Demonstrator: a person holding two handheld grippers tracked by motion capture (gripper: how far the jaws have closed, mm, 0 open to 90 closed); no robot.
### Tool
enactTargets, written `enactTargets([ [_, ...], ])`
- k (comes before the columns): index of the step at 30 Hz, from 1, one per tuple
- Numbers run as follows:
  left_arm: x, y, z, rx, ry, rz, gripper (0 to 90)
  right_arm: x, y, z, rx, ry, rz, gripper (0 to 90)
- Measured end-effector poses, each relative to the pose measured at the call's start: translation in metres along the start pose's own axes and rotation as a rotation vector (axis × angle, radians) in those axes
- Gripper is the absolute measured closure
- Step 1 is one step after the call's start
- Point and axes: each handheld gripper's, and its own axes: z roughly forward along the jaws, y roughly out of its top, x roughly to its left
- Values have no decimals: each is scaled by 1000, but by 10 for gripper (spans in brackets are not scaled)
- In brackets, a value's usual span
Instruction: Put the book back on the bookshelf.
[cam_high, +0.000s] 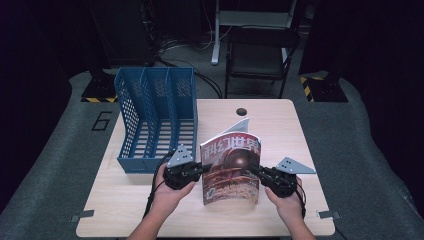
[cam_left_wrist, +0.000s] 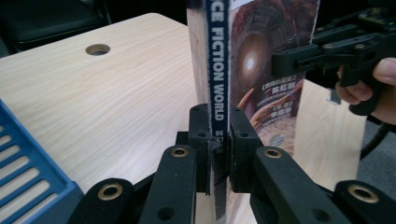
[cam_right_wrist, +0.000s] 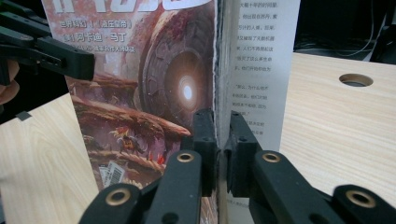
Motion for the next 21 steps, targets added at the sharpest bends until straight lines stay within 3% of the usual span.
enactTargets([
  [2,-1,-1,-1,-2,-5,-10,836,-2,-2,-1,-1,8,14,793],
  [7,-4,-3,-5,-6,-29,8,838,-3,-7,-1,41,17,22,723],
  [13,-8,-3,-7,4,-39,16,838,-4,-16,3,126,41,34,673],
  [18,-9,-3,-8,14,-48,26,838,-6,-28,7,209,52,65,673],
  [21,-10,-3,-9,17,-55,31,838,-8,-35,10,253,54,57,673],
])
